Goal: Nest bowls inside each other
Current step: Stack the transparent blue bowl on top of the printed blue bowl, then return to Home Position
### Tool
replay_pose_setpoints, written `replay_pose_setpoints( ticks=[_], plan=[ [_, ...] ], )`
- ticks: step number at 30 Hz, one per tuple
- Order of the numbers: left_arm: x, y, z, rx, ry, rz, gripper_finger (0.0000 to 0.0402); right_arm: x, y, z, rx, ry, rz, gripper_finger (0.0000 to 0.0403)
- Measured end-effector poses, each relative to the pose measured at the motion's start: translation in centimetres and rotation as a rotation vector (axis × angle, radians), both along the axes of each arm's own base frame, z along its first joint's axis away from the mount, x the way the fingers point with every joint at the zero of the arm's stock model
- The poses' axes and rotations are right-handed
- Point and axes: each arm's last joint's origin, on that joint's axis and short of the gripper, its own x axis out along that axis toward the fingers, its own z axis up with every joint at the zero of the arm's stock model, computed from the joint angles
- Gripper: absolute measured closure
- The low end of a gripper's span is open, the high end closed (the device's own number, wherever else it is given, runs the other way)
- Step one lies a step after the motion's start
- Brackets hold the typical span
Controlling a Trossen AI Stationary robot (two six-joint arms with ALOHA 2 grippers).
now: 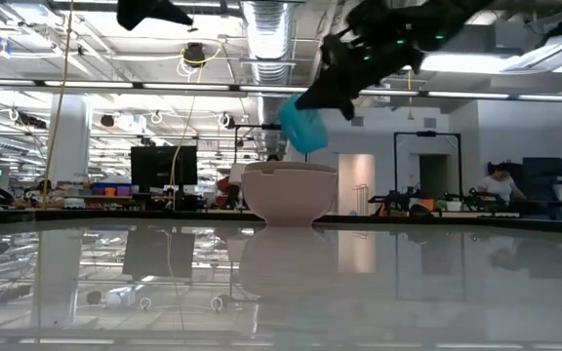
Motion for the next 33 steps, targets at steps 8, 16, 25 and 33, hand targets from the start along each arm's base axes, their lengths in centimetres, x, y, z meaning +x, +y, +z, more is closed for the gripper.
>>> replay_pose_setpoints(
  ticks=[8, 16, 25, 33],
  plan=[
    [0.1, 0.0, -0.9, -0.037, 0.013, 0.015, 0.0152, 4.6, -3.3, 0.5, -0.102, 0.452, 0.147, 0.0377],
    [0.1, 0.1, -0.9, -0.023, 0.012, 0.057, 0.0152, 7.5, -3.9, -1.7, -0.152, 0.728, 0.234, 0.0377],
    [0.1, 0.2, -0.9, -0.016, 0.014, 0.064, 0.0152, 8.8, -3.2, -3.3, -0.143, 0.767, 0.253, 0.0349],
    [0.1, 0.2, -0.9, 0.006, 0.022, 0.065, 0.0152, 7.8, -3.0, 0.0, -0.07, 0.63, 0.191, 0.016]
  ],
)
